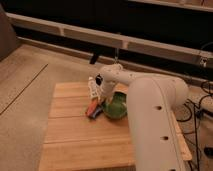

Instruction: Pick up the ceramic bowl

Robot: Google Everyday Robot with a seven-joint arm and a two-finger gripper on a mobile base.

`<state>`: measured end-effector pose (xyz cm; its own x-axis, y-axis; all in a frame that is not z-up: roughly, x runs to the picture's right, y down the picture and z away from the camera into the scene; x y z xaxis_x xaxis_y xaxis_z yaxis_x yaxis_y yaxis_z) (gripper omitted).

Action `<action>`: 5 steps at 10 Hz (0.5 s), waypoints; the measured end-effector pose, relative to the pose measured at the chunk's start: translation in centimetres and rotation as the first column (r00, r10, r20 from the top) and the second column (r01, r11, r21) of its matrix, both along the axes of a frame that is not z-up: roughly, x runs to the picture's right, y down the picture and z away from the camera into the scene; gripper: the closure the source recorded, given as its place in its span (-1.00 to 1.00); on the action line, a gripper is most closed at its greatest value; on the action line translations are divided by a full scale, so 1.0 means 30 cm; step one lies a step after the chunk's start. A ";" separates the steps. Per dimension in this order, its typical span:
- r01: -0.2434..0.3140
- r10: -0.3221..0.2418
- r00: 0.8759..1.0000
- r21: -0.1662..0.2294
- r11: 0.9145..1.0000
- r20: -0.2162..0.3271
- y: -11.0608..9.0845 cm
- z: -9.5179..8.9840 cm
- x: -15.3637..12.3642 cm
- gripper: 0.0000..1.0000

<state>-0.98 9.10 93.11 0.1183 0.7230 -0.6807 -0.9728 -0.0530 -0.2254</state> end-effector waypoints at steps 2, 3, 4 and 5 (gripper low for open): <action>-0.002 0.001 1.000 0.025 1.000 0.010 -0.033 -0.016 -0.012 1.00; 0.001 -0.002 1.000 0.042 0.999 0.023 -0.054 -0.030 -0.032 1.00; 0.004 -0.006 0.999 0.056 0.998 0.036 -0.072 -0.043 -0.050 1.00; 0.008 -0.012 0.998 0.076 0.997 0.056 -0.095 -0.065 -0.078 1.00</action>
